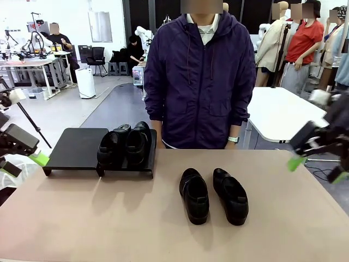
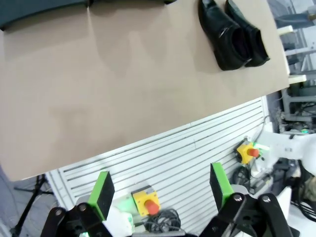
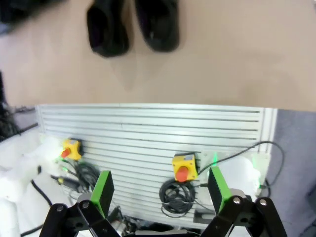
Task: Organize the shoes by placing them on the stand.
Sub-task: Pick up one Shoe and place it in the middle of the table.
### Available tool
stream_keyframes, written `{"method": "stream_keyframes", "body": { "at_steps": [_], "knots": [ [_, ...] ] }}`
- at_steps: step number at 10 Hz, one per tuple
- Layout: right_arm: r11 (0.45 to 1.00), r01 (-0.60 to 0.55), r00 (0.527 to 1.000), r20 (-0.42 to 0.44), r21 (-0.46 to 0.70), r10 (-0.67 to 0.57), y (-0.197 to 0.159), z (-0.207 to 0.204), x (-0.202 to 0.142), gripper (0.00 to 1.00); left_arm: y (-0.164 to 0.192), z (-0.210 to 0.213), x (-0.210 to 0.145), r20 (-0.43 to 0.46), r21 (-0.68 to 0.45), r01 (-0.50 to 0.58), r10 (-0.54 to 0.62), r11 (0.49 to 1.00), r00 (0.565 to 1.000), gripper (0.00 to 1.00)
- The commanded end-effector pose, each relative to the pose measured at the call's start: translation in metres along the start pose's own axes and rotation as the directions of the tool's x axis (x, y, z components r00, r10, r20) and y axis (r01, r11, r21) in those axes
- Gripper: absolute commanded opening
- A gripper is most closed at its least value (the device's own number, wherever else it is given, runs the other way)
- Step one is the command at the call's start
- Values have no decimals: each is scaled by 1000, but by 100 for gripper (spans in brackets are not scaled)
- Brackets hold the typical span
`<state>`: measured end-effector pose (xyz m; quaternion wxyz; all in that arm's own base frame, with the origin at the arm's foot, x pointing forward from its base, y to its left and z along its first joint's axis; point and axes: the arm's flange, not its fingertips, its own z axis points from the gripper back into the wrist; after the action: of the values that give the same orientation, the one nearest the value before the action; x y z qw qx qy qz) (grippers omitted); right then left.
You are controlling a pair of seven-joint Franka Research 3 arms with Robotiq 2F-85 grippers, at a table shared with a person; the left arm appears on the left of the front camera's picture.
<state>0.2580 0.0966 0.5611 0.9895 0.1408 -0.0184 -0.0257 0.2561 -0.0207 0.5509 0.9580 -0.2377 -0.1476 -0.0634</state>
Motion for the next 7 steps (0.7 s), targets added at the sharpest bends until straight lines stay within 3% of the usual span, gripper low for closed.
{"method": "stream_keyframes", "body": {
  "at_steps": [1,2,4,5,6,7],
  "knots": [
    [990,-102,992,-82,-95,94,87,-49,33,100,1,2,-2,-3,-3,-8,8,1000,1000,100],
    [984,-132,982,-147,-115,115,120,-88,45,100,1,2,-2,-3,-3,-8,8,1000,1000,100],
    [983,-118,983,-156,-138,97,153,-145,54,100,1,2,-2,-3,-3,-8,8,1000,1000,100],
    [974,-186,979,-111,-130,172,145,-128,44,100,1,2,-2,-3,-3,-8,8,1000,1000,100],
    [981,-157,977,-164,-118,137,149,-146,25,100,1,2,-2,-3,-3,-8,8,1000,1000,100],
    [981,-157,977,-164,-118,137,149,-146,25,100,1,2,-2,-3,-3,-8,8,1000,1000,100]
  ]
}}
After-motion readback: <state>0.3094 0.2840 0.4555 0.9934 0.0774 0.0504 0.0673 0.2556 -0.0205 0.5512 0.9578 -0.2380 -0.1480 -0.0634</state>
